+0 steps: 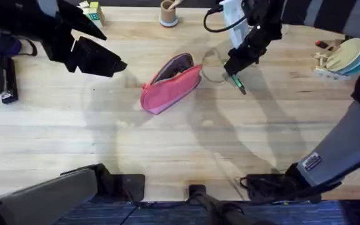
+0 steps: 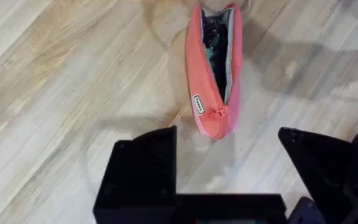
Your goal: Unzip the bag, pick up the pens from the table one at a time and place them inside, then zip the bag closed.
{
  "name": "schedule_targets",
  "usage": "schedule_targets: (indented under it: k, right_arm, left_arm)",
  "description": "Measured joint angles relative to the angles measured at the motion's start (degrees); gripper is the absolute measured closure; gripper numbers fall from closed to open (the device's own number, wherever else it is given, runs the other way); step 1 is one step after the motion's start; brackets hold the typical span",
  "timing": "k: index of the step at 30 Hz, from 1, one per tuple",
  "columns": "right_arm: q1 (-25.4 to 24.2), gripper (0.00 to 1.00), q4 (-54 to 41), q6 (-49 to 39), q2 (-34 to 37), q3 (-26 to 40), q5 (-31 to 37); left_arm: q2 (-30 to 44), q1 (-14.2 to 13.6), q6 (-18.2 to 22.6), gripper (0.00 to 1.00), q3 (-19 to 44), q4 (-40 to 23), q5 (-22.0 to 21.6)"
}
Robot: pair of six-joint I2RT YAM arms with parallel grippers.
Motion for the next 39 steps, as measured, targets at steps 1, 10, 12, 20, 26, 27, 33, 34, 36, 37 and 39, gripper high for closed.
schedule_targets:
  k: [1,10,12,20,26,27,33,34,36,37,39]
  right_arm:
    - [0.0,0.971,0.02,0.11,0.0,0.0,0.0]
    - [0.0,0.97,0.49,-1.28,-3.99,0.08,0.39]
    - [0.03,0.97,0.87,-3.07,-6.31,0.25,0.39]
    - [2.3,0.969,1.7,-15.73,-13.94,1.52,0.42]
    - [6.31,0.969,1.68,-23.01,-14.67,1.57,0.44]
    - [7.21,0.969,1.68,-24.67,-14.67,1.57,0.44]
    - [12.65,0.969,2.26,-34.36,-14.67,1.57,0.44]
    - [13.68,0.969,2.6,-36.19,-14.67,1.57,0.44]
    - [15.47,0.969,2.78,-39.5,-14.67,1.57,0.44]
    - [16.36,0.969,2.78,-41.27,-14.69,1.57,0.44]
    - [18.01,0.969,2.78,-44.67,-14.67,1.57,0.4]
  left_arm:
    - [0.0,0.0,0.02,0.008,0.0,0.0,0.0]
    - [0.0,0.0,0.02,0.008,0.0,0.06,0.0]
    - [0.0,0.0,0.02,0.007,0.0,0.23,0.0]
    - [0.0,0.0,0.02,0.008,0.0,0.9,0.0]
    - [0.0,0.0,0.02,0.007,0.0,0.9,0.0]
    - [0.0,0.0,0.01,0.007,0.0,0.9,0.0]
    - [0.0,0.0,0.02,0.008,0.0,0.9,0.0]
    - [0.0,0.0,0.02,0.008,0.0,0.9,0.0]
    - [0.0,0.0,0.02,0.008,0.0,0.9,-0.08]
    - [0.0,0.0,0.02,0.008,0.0,0.9,-0.38]
    - [0.0,0.0,0.02,0.008,0.0,0.9,-0.99]
